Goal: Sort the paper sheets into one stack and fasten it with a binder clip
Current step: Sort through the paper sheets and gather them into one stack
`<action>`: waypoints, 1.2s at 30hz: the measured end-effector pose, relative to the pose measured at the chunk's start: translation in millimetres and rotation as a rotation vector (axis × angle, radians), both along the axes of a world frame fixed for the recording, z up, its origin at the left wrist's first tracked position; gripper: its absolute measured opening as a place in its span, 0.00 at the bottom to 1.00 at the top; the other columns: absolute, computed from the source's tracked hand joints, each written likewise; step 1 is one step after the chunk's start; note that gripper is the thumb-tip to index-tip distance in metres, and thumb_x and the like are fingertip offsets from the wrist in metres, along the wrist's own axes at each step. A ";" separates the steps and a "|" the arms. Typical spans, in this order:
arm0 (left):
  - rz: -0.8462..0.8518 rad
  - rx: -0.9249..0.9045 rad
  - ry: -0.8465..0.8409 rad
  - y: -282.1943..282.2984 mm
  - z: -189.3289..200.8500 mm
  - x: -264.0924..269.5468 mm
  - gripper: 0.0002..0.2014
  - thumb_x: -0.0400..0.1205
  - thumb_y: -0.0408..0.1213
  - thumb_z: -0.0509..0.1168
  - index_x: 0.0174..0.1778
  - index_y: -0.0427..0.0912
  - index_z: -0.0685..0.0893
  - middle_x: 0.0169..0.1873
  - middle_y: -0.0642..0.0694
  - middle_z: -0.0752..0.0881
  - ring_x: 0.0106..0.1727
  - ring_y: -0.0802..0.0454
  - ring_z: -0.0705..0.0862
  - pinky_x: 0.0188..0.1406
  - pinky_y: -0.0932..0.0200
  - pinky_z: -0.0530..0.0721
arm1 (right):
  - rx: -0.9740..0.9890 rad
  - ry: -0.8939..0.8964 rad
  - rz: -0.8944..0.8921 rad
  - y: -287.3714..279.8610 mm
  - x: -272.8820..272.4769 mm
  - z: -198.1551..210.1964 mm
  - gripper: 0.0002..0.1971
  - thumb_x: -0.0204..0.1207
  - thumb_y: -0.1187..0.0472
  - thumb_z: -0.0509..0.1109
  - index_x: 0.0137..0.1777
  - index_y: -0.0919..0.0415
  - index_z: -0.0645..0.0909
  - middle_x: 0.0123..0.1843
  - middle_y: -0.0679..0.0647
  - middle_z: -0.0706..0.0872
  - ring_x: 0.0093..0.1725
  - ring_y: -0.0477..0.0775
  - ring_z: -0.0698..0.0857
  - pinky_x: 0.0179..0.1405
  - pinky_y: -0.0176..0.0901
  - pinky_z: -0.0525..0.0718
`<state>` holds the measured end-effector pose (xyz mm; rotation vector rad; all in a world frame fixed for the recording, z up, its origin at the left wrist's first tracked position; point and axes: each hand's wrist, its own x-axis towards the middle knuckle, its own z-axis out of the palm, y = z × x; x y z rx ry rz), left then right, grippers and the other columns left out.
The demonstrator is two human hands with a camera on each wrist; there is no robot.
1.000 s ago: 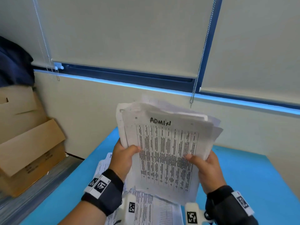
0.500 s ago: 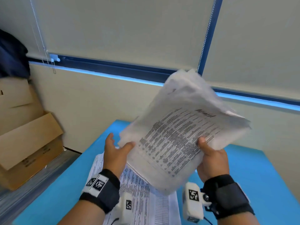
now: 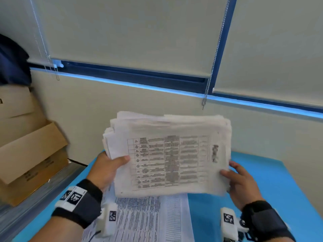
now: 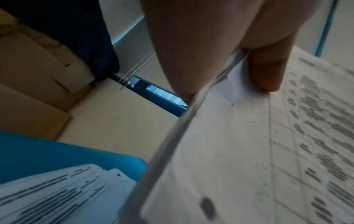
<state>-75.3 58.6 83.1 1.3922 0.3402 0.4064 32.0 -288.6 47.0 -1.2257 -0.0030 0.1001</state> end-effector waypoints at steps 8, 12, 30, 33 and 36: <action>0.006 0.085 0.054 -10.0 -30.1 5.0 0.11 0.78 0.25 0.70 0.52 0.43 0.89 0.46 0.48 0.94 0.49 0.49 0.92 0.53 0.49 0.86 | -0.193 -0.240 -0.051 13.8 -1.8 8.6 0.14 0.71 0.82 0.67 0.46 0.65 0.87 0.39 0.50 0.93 0.38 0.47 0.89 0.37 0.36 0.87; 0.004 0.003 0.078 -9.4 -47.7 2.2 0.19 0.66 0.25 0.74 0.53 0.38 0.87 0.44 0.44 0.93 0.52 0.40 0.89 0.49 0.48 0.84 | -0.187 -0.212 -0.073 8.8 -1.4 -7.2 0.16 0.67 0.87 0.62 0.46 0.72 0.84 0.36 0.51 0.91 0.37 0.49 0.86 0.39 0.43 0.85; -0.010 -0.070 -0.023 -14.5 -56.0 3.3 0.22 0.61 0.29 0.65 0.52 0.39 0.84 0.41 0.42 0.93 0.47 0.40 0.88 0.44 0.48 0.83 | -0.294 -0.284 -0.254 29.6 -11.8 1.5 0.31 0.64 0.37 0.71 0.65 0.53 0.77 0.51 0.46 0.84 0.47 0.44 0.83 0.46 0.41 0.79; -0.007 -0.060 -0.031 -15.4 -56.2 4.6 0.23 0.61 0.29 0.65 0.53 0.38 0.84 0.47 0.36 0.90 0.50 0.37 0.87 0.48 0.44 0.85 | -0.283 -0.197 -0.397 39.0 -5.6 8.2 0.08 0.76 0.58 0.73 0.53 0.55 0.80 0.43 0.49 0.83 0.37 0.49 0.80 0.30 0.40 0.75; -0.003 -0.083 -0.051 -14.5 -56.0 4.8 0.24 0.61 0.28 0.65 0.55 0.37 0.83 0.48 0.34 0.89 0.49 0.38 0.86 0.46 0.46 0.84 | -0.209 -0.191 -0.472 38.3 1.7 13.6 0.03 0.80 0.65 0.66 0.48 0.60 0.81 0.40 0.49 0.81 0.43 0.53 0.78 0.36 0.37 0.76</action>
